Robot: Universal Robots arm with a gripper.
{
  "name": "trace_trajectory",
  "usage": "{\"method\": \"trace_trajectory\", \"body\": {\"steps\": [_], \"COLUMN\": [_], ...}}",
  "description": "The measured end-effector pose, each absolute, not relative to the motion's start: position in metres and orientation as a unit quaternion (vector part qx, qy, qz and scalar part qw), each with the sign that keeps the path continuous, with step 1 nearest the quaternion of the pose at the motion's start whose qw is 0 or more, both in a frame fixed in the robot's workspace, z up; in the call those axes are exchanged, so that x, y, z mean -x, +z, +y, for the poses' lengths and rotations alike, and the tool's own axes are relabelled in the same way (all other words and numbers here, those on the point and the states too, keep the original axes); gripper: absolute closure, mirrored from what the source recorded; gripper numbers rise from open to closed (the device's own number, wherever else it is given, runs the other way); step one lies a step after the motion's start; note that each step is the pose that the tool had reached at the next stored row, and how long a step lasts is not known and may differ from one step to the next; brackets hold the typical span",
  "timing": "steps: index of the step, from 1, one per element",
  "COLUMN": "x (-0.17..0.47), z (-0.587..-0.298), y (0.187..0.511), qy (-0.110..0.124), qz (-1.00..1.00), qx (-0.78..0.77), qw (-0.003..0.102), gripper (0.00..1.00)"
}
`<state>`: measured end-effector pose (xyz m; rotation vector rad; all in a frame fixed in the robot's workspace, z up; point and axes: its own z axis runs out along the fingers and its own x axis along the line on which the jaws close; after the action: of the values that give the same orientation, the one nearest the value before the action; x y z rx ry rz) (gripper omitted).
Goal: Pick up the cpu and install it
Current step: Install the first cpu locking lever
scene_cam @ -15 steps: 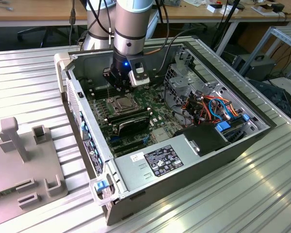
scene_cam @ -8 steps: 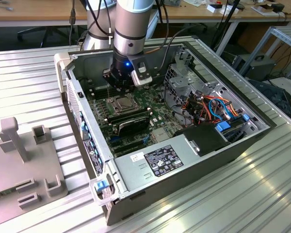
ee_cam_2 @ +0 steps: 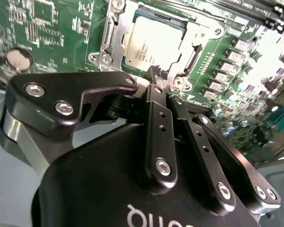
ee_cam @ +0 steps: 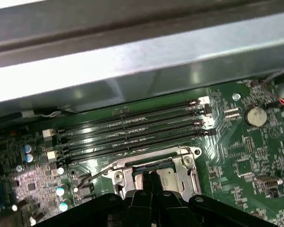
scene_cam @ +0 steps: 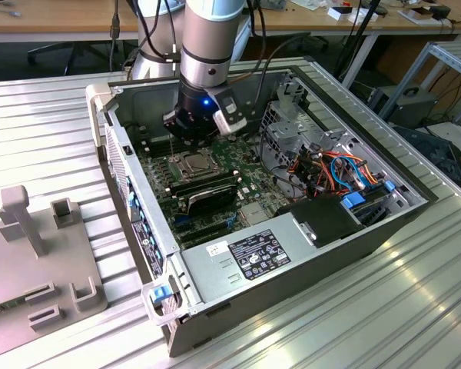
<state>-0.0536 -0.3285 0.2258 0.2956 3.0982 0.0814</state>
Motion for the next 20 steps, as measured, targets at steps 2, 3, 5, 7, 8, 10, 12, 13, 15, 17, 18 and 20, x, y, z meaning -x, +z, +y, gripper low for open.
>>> {"method": "trace_trajectory", "body": {"steps": [2, 3, 5, 7, 8, 10, 12, 13, 15, 17, 18, 20], "x": [0.0536, 0.0536, 0.0537, 0.0536, 0.0536, 0.0536, 0.0536, 0.0537, 0.0541, 0.0544, 0.0545, 0.0549], "z": [-0.3285, -0.3285, -0.3286, -0.3285, -0.3285, -0.3285, -0.3284, -0.3283, -0.3282, -0.3282, -0.3282, -0.3282], "y": [0.2257, 0.2256, 0.2255, 0.2252, 0.2251, 0.2247, 0.2244, 0.2244, 0.2244, 0.2251, 0.226, 0.2288], "qy": [0.026, 0.027, 0.027, 0.026, 0.026, 0.026, 0.025, 0.022, 0.014, 0.012, 0.011, 0.011], "qz": [0.997, 0.998, 0.999, 0.999, 1.0, 0.999, 0.999, 0.999, 0.999, 0.999, 0.999, 0.999], "qx": [-0.075, -0.056, -0.035, -0.016, -0.005, 0.018, 0.039, 0.042, 0.044, 0.045, 0.046, 0.046], "qw": [0.014, 0.013, 0.013, 0.012, 0.012, 0.011, 0.011, 0.01, 0.01, 0.01, 0.01, 0.01], "gripper": [0.89, 0.89, 0.89, 0.89, 0.89, 0.89, 0.89, 0.89, 0.89, 0.89, 0.89, 0.89]}}
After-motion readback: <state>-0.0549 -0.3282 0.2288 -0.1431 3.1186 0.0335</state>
